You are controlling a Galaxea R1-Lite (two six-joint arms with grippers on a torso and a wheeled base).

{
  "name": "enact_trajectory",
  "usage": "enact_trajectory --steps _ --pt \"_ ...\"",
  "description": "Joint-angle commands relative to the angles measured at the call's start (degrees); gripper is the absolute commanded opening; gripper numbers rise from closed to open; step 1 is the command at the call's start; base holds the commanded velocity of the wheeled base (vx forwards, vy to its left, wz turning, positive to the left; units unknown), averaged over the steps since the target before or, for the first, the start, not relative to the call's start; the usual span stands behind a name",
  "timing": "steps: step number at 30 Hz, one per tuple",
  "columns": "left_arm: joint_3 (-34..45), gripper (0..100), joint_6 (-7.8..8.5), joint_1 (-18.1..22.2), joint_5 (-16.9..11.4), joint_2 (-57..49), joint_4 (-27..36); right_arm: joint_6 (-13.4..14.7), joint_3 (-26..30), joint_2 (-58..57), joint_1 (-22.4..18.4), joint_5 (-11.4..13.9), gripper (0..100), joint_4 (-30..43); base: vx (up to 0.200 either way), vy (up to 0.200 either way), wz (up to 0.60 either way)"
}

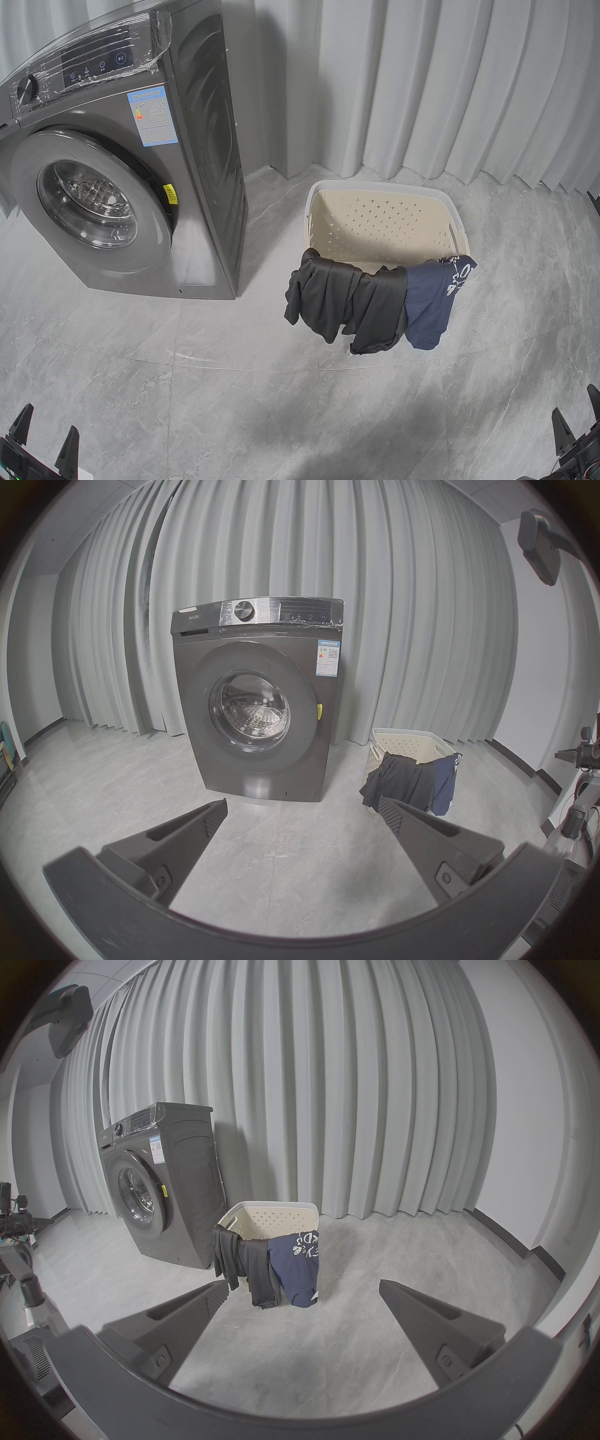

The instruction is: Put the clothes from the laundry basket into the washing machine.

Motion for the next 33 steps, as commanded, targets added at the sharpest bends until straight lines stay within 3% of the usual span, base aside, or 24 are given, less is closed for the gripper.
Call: enact_trajectory --steps 1,7,13,33 --pt "1.01 100 -0.02 0.03 0.02 -0.95 0.00 0.00 1.01 -0.42 0.05 0.03 100 0.00 0.000 -0.200 0.00" --pt "1.01 100 -0.02 0.03 0.02 -0.95 0.00 0.00 1.01 -0.42 0.05 0.03 100 0.00 0.000 -0.200 0.00" --pt "1.01 100 -0.02 0.03 0.02 -0.95 0.00 0.00 1.01 -0.42 0.05 0.03 100 0.00 0.000 0.000 0.00" --pt "1.01 100 -0.02 0.03 -0.07 -0.86 0.09 0.00 1.01 -0.42 0.14 0.03 100 0.00 0.200 0.000 0.00"
